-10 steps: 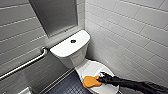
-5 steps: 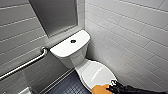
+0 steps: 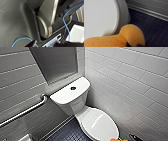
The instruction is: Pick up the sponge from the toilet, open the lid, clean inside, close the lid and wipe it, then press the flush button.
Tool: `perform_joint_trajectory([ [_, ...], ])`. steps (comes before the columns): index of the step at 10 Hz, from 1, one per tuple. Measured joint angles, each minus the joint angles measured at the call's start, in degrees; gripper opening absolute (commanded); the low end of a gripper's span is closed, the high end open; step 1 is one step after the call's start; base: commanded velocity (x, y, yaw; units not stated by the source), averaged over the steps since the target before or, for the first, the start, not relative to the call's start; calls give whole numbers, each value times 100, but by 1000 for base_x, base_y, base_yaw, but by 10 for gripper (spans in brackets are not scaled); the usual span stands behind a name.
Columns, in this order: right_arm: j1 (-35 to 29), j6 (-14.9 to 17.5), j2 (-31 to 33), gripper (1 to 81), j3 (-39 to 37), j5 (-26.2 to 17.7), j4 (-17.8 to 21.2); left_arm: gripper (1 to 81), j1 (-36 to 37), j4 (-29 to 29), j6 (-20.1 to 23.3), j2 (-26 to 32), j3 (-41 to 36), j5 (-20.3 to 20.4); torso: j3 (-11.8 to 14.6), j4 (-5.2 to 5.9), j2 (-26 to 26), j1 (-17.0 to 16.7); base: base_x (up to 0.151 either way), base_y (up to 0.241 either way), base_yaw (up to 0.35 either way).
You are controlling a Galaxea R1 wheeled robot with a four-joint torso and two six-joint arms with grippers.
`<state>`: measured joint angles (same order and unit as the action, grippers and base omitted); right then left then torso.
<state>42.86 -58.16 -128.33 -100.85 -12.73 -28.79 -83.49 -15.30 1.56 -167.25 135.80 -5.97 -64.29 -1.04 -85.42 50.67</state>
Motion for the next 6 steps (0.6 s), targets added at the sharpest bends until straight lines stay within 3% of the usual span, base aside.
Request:
perform_joint_trajectory([
  [2, 545, -49, 503, 10, 28, 221, 0, 811, -2, 4, 0, 77, -5, 11, 0, 0, 0, 0, 0, 0, 0],
  [6, 2310, -60, 496, 10, -236, 1185, 0, 811, 0, 4, -11, 83, -2, 27, 0, 0, 2, -2, 0, 0, 0],
])
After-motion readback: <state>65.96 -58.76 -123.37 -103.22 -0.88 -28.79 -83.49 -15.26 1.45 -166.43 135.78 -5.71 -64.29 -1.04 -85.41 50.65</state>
